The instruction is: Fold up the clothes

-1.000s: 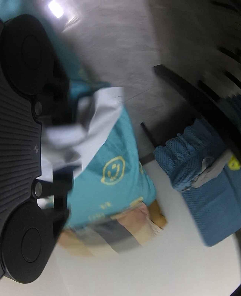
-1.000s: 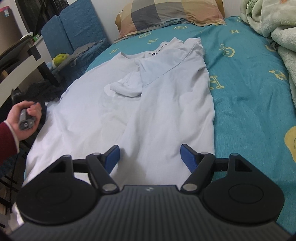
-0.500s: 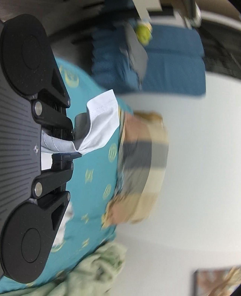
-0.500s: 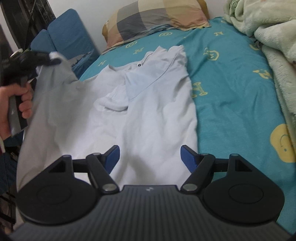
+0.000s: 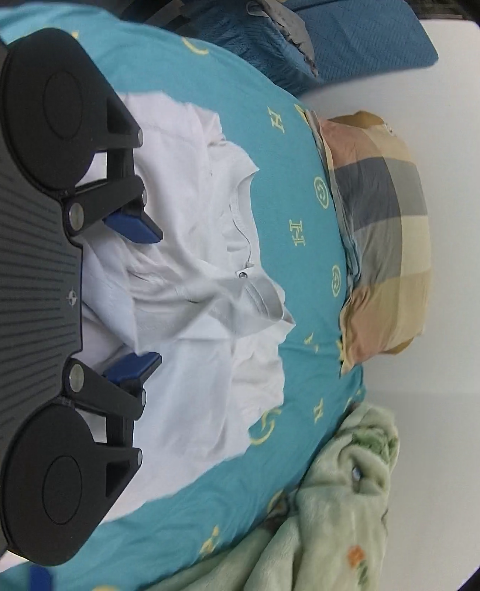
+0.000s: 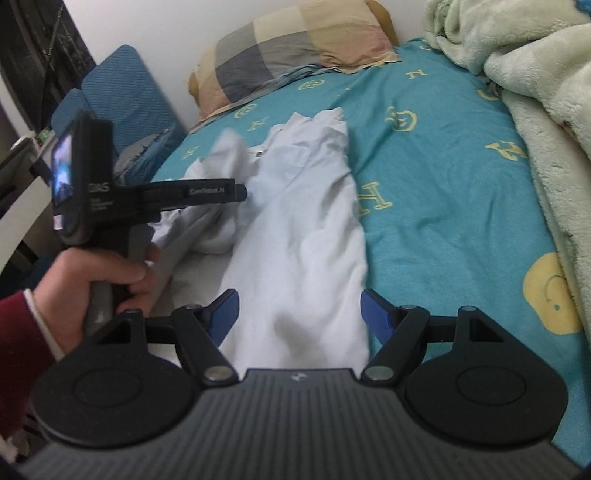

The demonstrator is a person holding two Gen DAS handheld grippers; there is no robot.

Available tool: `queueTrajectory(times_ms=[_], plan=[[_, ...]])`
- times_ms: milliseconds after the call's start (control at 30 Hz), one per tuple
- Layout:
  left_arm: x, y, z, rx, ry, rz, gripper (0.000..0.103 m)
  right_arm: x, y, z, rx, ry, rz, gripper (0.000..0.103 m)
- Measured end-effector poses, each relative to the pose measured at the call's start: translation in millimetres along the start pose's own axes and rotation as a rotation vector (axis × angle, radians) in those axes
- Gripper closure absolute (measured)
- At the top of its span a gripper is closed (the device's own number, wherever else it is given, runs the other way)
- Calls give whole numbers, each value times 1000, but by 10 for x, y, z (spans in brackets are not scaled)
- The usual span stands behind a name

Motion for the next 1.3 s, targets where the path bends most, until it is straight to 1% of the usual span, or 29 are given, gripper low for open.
queueTrajectory(times_ms=[33,100,233,400,467,533,600,633,667,700,800,833,867,900,933,967,1033,1100,1167,1233,1300], plan=[[-27,45,-153,11,3,-8,35,-3,17,-4,-8,0,-3,29],[-69,154,-413,27,10,-46,30,-13,59,-25,-25,-5,-14,29],[24,417,-1196,18,49,-108,28,-35,144,-113,-63,-21,-44,29],[448,704,-2185,-4,168,-171,27,-27,268,-282,-121,-25,-93,29],[652,810,-2472,-4,221,-203,27,-18,309,-389,-146,-23,-110,29],[873,906,-2712,-6,288,-229,29,-19,295,-546,-149,-14,-87,29],[1067,982,-2892,1,342,-276,32,-20,274,-709,-150,-5,-59,29],[1159,1001,-2933,21,375,-308,32,-21,263,-790,-150,0,-45,29],[1240,1002,-2959,41,411,-330,34,-22,253,-872,-150,4,-31,29],[1312,1046,-2974,31,436,-362,40,-23,242,-954,-150,9,-18,29],[1522,1172,-3021,2,510,-458,51,-36,230,-1195,-138,17,4,29],[1530,1158,-3041,8,522,-455,52,-25,227,-1270,-131,20,6,29],[1537,1144,-3060,13,535,-451,58,-9,222,-1343,-124,24,9,29],[1545,1130,-3080,19,547,-448,71,12,218,-1406,-116,25,13,29],[1552,1116,-3100,24,560,-444,79,36,214,-1453,-109,29,15,29],[1556,1099,-3120,29,571,-439,90,57,208,-1487,-104,33,14,29],[1446,925,-3211,17,559,-356,92,80,188,-1508,-95,41,14,29],[1244,718,-3339,30,518,-287,94,72,167,-1491,-91,45,23,28],[1044,462,-3408,35,485,-246,94,71,151,-1467,-90,46,31,28],[884,188,-3455,26,454,-170,94,84,132,-1432,-83,54,32,29],[832,-69,-3462,49,448,-134,94,99,126,-1401,-82,62,35,29]])
Point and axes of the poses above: each gripper's, at about its wrist camera, not at the fingertips, and z roughly the way its jaws point, y to its left, x to its underside, the point moved 5 cm from there along z, roughly the way its jaws point, and after that the axes turned 15 degrees about -y, right-handed, at the moved point
